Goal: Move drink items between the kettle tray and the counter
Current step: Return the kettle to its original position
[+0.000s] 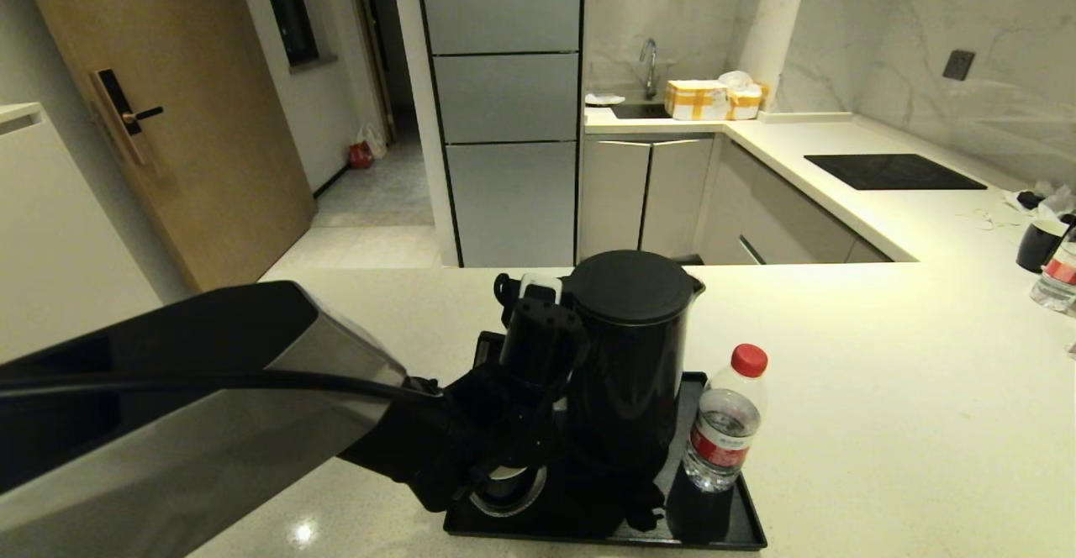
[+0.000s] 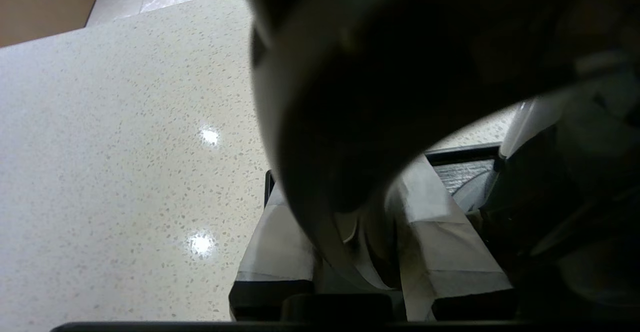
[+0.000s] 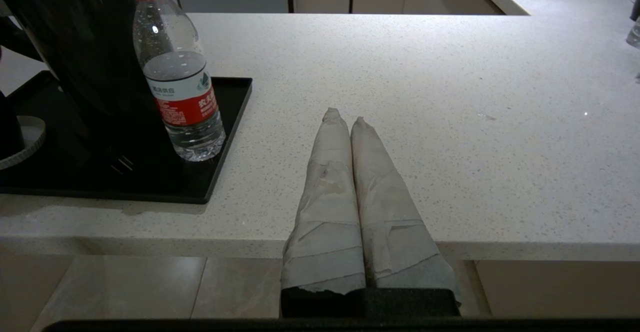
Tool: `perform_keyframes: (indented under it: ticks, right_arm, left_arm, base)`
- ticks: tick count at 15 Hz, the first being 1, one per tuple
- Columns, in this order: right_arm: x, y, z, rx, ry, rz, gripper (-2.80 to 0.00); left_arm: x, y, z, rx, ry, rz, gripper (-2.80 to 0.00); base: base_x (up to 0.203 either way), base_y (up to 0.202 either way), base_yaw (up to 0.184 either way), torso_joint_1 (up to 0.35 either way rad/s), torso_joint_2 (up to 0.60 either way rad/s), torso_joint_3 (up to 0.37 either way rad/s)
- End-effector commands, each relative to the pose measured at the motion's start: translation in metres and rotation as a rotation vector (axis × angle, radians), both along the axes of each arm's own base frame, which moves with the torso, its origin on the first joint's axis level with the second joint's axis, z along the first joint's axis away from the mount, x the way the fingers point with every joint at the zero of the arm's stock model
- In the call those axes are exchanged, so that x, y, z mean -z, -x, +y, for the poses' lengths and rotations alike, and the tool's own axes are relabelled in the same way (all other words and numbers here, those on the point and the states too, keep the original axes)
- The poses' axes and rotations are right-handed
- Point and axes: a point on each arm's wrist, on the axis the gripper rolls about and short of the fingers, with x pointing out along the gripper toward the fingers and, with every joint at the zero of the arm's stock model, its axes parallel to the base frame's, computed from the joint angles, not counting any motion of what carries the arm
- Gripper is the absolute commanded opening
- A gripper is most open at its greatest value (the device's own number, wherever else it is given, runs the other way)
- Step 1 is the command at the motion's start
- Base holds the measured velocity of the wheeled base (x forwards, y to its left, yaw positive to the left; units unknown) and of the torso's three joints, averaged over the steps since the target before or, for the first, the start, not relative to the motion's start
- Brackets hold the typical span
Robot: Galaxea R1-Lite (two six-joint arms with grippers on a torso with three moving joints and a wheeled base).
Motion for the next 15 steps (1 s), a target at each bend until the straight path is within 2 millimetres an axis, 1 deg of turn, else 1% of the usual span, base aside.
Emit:
perform_keyframes:
  ticks: [1, 3, 5, 7, 15]
  right_arm:
    - [0.000, 0.000, 0.000, -0.001, 0.001, 0.003, -2.80]
    - [0.000, 0.000, 0.000, -0.001, 0.001, 0.003, -2.80]
    - [0.000, 0.000, 0.000, 0.000, 0.001, 0.003, -2.80]
    - [0.000, 0.000, 0.000, -0.001, 0.001, 0.003, -2.80]
    - [0.000, 0.000, 0.000, -0.001, 0.001, 0.003, -2.80]
  left_arm:
    - [-0.015, -0.001, 0.000, -0.003, 0.023, -0.035, -2.80]
    - [-0.020, -0.002, -0.002, 0.008, 0.005, -0.048, -2.80]
    - [-0.020, -0.001, -0.002, 0.009, 0.004, -0.049, -2.80]
    - [-0.011, -0.001, -0.001, 0.012, -0.012, -0.030, -2.80]
    - [-0.009, 0.000, -0.001, 0.013, -0.014, -0.024, -2.80]
  base:
    - [0.000, 0.000, 0.000, 0.000, 0.00, 0.000]
    - [0.000, 0.000, 0.000, 0.000, 0.00, 0.000]
    - [0.000, 0.000, 0.000, 0.000, 0.00, 0.000]
    - [0.000, 0.000, 0.000, 0.000, 0.00, 0.000]
    - [0.000, 0.000, 0.000, 0.000, 0.00, 0.000]
